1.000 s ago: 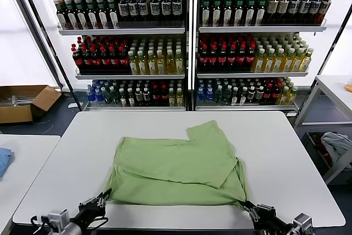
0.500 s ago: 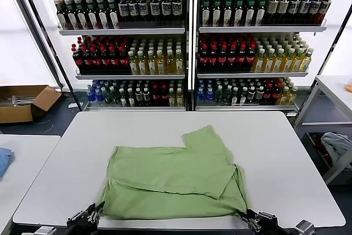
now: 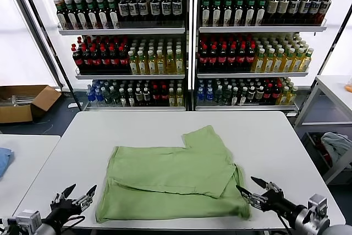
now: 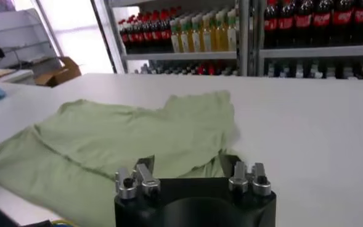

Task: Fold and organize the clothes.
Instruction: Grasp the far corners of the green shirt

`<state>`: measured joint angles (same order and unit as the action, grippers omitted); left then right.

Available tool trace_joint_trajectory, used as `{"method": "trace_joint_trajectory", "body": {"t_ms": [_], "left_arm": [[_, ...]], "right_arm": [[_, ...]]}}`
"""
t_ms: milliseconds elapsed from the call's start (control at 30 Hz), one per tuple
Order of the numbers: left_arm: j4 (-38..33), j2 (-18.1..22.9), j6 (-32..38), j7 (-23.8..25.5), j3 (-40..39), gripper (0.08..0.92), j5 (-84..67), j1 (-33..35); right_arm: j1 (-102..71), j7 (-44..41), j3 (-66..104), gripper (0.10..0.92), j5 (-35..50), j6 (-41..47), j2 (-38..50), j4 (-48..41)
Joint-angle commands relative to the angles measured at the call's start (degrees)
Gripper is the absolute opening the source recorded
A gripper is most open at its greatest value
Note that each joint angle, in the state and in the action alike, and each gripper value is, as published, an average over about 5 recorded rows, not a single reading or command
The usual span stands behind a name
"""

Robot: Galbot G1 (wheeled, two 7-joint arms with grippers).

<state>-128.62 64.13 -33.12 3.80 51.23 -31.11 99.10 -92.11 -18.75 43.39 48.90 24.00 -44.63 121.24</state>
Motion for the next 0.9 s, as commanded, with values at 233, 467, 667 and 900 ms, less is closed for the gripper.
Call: {"method": "trace_joint_trajectory", "body": {"t_ms": [233, 467, 667, 900], "left_arm": [[17.9, -11.1, 0.07, 0.76, -12.28, 0.822, -9.22, -24.11], [28.49, -11.74, 0.07, 1.61, -19.85, 0.823, -10.14, -34.84], [36.23, -10.91, 0.09, 1.66, -24.97, 0.823, -10.25, -41.48], [41.99, -10.79, 0.11, 1.88, -30.12, 0.823, -10.04, -46.33]], "right_arm": [[30.59, 3.44, -15.33, 0.823, 2.26, 5.24, -0.11, -13.14], [44.03, 3.59, -26.02, 0.823, -1.38, 8.42, -4.2, -22.6], [52.45, 1.9, -33.47, 0.823, -4.67, 9.08, -7.92, -32.55], [58.87, 0.9, -39.26, 0.823, -8.36, 9.07, -12.24, -41.66]]}}
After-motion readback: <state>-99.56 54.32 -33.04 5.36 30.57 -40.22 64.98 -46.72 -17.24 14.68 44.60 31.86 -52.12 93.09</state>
